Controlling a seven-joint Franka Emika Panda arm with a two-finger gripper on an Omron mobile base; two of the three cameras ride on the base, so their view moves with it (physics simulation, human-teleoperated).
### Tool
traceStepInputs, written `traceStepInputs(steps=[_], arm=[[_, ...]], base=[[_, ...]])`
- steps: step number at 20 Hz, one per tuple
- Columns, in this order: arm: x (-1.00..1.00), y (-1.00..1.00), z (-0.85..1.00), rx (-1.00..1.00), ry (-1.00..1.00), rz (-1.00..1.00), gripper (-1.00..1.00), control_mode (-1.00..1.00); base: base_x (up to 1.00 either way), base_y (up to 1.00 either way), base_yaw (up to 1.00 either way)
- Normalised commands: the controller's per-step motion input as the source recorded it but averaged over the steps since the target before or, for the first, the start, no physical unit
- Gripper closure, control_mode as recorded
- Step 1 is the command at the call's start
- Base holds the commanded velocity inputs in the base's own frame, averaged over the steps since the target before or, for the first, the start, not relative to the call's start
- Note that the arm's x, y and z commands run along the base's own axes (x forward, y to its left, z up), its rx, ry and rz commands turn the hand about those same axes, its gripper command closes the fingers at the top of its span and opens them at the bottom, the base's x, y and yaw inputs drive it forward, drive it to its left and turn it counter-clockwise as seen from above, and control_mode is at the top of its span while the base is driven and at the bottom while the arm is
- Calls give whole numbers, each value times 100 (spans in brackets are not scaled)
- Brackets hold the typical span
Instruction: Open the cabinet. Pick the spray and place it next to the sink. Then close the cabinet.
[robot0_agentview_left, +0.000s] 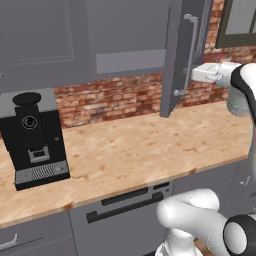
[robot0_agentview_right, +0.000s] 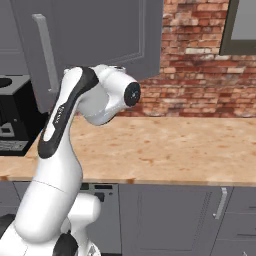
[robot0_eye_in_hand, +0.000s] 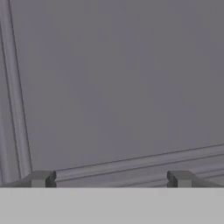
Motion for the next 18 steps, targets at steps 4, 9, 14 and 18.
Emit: traceStepInputs(steps=[4,9,14,18], arm=[[82,62,7,-2,9,-25,-100,-100],[44,44,0,-4,3,-20,-100,-100],[30,28,0,0,0,-18,-100,-100],[43,36,0,0,0,-20,-100,-100]], base=[[0,0,0],[0,0,0],[0,0,0],[0,0,0]])
